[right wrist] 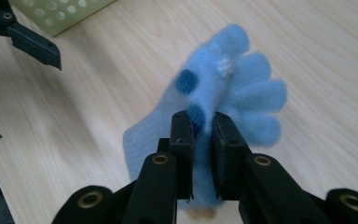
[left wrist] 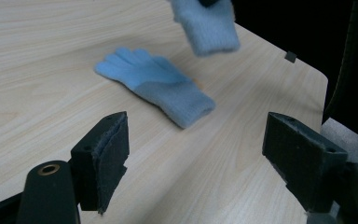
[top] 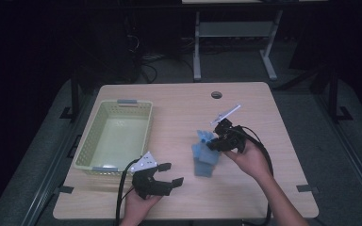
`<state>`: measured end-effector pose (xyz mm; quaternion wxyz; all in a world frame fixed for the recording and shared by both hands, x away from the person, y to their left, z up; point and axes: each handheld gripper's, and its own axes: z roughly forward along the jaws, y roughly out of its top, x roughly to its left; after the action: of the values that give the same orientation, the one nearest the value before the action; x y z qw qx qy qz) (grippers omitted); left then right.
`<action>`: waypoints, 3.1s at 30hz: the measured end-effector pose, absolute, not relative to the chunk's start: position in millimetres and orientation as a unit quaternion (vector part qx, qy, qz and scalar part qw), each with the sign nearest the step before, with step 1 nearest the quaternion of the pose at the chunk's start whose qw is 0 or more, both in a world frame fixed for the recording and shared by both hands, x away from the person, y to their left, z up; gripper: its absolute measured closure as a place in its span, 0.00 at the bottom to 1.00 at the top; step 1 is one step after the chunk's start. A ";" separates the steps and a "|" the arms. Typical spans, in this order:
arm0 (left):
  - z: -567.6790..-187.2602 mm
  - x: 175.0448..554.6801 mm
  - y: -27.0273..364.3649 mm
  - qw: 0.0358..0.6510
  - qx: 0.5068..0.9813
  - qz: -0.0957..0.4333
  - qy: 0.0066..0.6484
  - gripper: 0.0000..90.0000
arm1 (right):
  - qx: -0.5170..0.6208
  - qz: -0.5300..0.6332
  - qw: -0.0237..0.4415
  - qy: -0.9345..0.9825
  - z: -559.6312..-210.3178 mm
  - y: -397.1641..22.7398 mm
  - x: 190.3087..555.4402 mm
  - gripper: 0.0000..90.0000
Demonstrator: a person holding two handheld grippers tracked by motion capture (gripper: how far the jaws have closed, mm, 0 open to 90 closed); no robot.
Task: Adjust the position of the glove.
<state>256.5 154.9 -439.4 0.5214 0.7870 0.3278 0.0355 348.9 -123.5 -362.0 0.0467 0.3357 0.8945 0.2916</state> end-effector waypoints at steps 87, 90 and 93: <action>-440.1 297.5 110.7 0.472 0.769 -0.037 0.429 0.30 | 0.475 0.364 -0.039 0.800 -438.4 -157.4 332.4 0.43; -443.1 306.9 105.4 0.469 0.760 -0.051 0.446 0.31 | 0.491 0.372 -0.055 0.786 -445.6 -160.5 331.3 0.43; -449.3 315.2 99.9 0.462 0.753 -0.068 0.463 0.32 | 0.496 0.380 -0.068 0.777 -449.7 -161.7 330.2 0.42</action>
<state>315.2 99.9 -449.3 0.4623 0.7533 0.4629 -0.0677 330.2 -161.7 -449.7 -0.0677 0.4964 0.7775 0.3801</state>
